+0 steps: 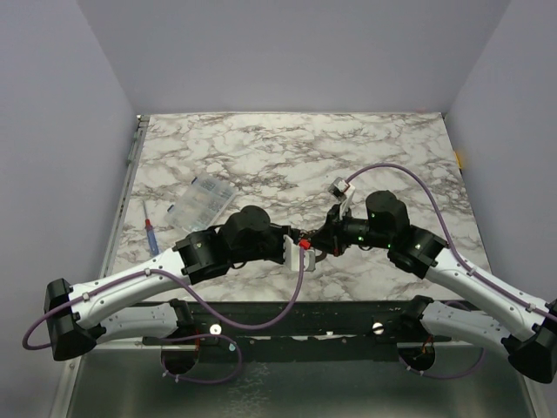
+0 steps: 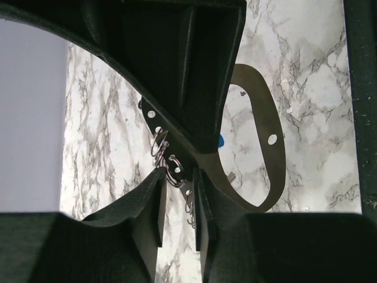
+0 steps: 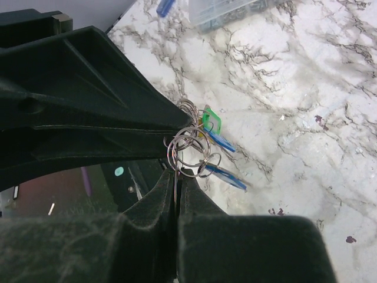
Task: Put the keys on the keyring
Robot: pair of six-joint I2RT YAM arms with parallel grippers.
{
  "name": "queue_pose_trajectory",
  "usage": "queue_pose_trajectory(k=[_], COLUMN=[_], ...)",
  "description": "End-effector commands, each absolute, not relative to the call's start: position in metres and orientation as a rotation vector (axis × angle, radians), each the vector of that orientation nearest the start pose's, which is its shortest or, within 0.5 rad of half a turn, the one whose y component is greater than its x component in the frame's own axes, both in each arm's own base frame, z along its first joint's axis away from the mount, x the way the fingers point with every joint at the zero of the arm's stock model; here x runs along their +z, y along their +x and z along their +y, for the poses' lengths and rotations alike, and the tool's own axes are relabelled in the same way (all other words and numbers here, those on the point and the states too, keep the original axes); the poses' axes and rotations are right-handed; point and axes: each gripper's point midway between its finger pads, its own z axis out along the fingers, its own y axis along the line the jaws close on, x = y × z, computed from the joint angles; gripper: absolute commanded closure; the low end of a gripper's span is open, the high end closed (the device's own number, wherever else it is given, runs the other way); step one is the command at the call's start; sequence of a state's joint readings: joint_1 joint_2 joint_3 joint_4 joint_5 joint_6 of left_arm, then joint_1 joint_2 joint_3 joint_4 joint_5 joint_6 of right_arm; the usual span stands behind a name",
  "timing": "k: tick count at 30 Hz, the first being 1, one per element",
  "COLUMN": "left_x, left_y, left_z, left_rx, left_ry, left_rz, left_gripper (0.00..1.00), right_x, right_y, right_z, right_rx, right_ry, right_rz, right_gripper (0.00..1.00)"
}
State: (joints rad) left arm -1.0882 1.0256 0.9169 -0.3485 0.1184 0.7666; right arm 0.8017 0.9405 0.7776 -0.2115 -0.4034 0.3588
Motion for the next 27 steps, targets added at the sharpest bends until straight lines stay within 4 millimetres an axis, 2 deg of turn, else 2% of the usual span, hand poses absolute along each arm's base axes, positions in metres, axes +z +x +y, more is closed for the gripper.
queue_pose_trajectory(k=[1, 9, 13, 18, 27], left_x=[0.228, 0.232, 0.234, 0.247, 0.268], left_y=[0.173, 0.171, 0.170, 0.162, 0.144], left_z=[-0.303, -0.305, -0.305, -0.304, -0.300], left_rx=[-0.280, -0.288, -0.292, -0.323, -0.409], left_ry=[1.679, 1.686, 1.683, 1.672, 1.643], left_rz=[1.160, 1.129, 1.117, 1.065, 0.986], left_gripper=[0.77, 1.00, 1.00, 1.00, 1.00], right_x=[0.254, 0.250, 0.246, 0.241, 0.244], right_y=[0.150, 0.148, 0.153, 0.159, 0.155], right_z=[0.290, 0.290, 0.288, 0.284, 0.287], right_rx=[1.229, 1.235, 1.199, 1.149, 1.174], right_ry=[-0.770, -0.781, -0.758, -0.730, -0.759], right_rz=[1.868, 1.882, 1.908, 1.942, 1.941], right_gripper=[0.99, 0.99, 0.99, 0.99, 0.99])
